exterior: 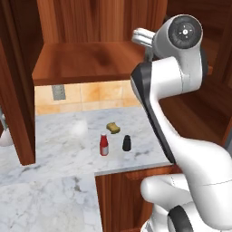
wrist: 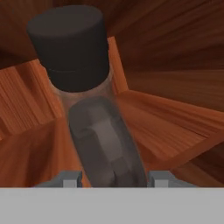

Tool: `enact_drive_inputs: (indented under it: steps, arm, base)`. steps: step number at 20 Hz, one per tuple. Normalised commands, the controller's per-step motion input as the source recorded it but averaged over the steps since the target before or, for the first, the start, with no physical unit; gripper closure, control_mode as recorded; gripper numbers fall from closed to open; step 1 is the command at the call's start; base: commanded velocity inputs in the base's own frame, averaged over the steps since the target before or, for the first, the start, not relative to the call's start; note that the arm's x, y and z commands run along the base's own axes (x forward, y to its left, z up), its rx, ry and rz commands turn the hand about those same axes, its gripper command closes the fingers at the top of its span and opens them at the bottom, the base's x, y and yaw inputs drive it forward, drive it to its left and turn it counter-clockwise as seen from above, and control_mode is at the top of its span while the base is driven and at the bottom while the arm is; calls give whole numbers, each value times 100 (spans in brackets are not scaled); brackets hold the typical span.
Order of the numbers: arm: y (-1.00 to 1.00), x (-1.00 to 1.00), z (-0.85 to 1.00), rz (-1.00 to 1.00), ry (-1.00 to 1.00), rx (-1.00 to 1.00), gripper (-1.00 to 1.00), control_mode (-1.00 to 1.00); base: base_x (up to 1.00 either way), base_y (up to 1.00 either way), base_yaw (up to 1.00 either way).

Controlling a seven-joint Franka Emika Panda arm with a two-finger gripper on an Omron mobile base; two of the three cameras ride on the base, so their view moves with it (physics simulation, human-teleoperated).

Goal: There are various items on the counter. Only move the condiments/shakers into the cabinet.

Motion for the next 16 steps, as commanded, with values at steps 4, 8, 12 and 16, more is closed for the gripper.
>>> enact_drive_inputs:
  steps: [4,8,12,16]
  arm:
    - [-14,55,-4,0,0,0,100,-100]
    - [-20,57,-4,0,0,0,100,-100]
    - [-10,44,-11,0,1,0,100,-100]
    - [-13,47,-17,0,8,1,100,-100]
  base:
    - [0,0,0]
    - [0,0,0]
    - [0,0,0]
    - [0,0,0]
